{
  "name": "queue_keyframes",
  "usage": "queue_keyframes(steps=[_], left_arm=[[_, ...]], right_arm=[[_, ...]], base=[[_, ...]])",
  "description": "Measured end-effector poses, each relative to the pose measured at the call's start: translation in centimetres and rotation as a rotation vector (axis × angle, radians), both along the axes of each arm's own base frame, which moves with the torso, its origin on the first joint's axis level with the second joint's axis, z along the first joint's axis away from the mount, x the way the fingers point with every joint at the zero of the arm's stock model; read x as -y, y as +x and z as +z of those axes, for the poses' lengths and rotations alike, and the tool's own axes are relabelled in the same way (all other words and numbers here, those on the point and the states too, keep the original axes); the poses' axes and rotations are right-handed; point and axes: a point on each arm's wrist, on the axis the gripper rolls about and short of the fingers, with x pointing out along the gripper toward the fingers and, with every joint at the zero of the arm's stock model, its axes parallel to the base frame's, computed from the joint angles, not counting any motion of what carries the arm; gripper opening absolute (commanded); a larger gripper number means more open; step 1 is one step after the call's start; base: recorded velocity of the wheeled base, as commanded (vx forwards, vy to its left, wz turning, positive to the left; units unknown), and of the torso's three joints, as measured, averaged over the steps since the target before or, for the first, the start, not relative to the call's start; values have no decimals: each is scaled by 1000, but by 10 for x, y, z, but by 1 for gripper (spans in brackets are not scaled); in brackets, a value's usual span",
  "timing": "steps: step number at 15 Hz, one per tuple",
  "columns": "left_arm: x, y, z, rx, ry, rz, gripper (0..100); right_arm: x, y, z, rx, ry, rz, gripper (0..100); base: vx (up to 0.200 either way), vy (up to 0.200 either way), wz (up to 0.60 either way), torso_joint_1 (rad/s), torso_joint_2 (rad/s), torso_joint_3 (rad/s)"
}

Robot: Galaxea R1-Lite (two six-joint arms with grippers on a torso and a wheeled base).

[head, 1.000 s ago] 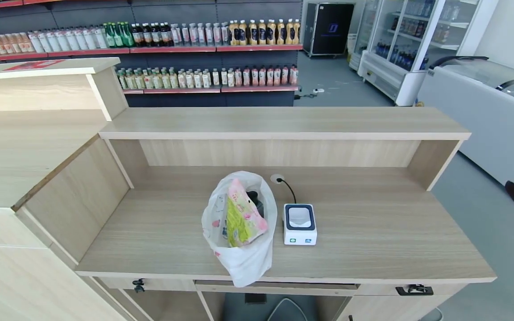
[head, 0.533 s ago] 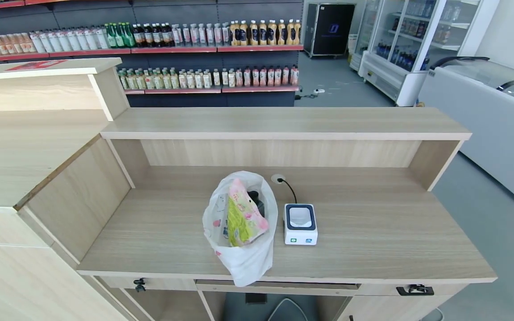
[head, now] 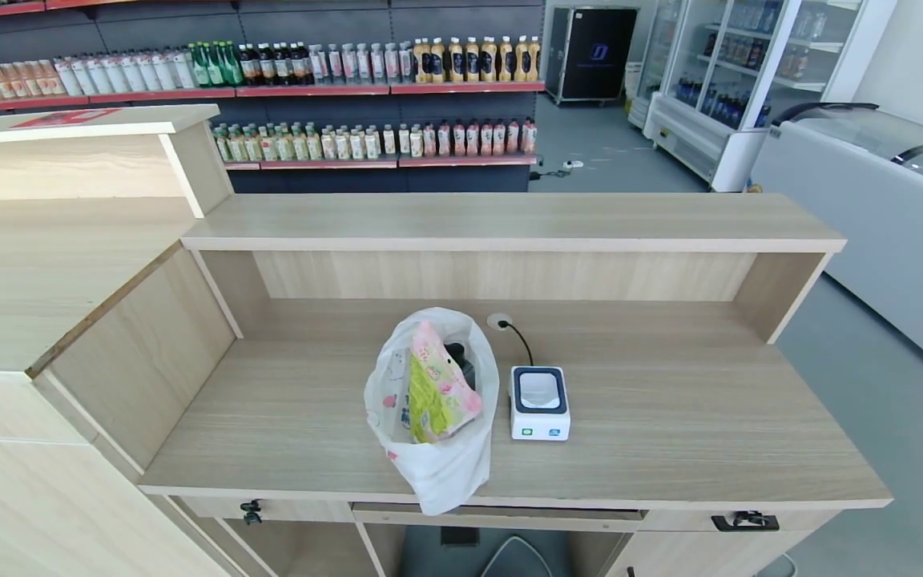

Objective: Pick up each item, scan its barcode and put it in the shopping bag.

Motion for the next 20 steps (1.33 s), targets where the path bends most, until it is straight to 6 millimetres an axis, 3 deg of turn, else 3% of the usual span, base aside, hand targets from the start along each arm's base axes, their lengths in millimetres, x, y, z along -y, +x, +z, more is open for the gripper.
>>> queue_keyframes(steps=[4, 20], left_arm=[[0, 0, 0, 0, 0, 0, 100], [0, 0, 0, 0, 0, 0, 100]], right_arm=[[0, -5, -3, 66, 113, 7, 100], [0, -6, -4, 73, 130, 7, 100]], base=[[0, 0, 0, 0, 0, 0], [0, 0, 0, 0, 0, 0]])
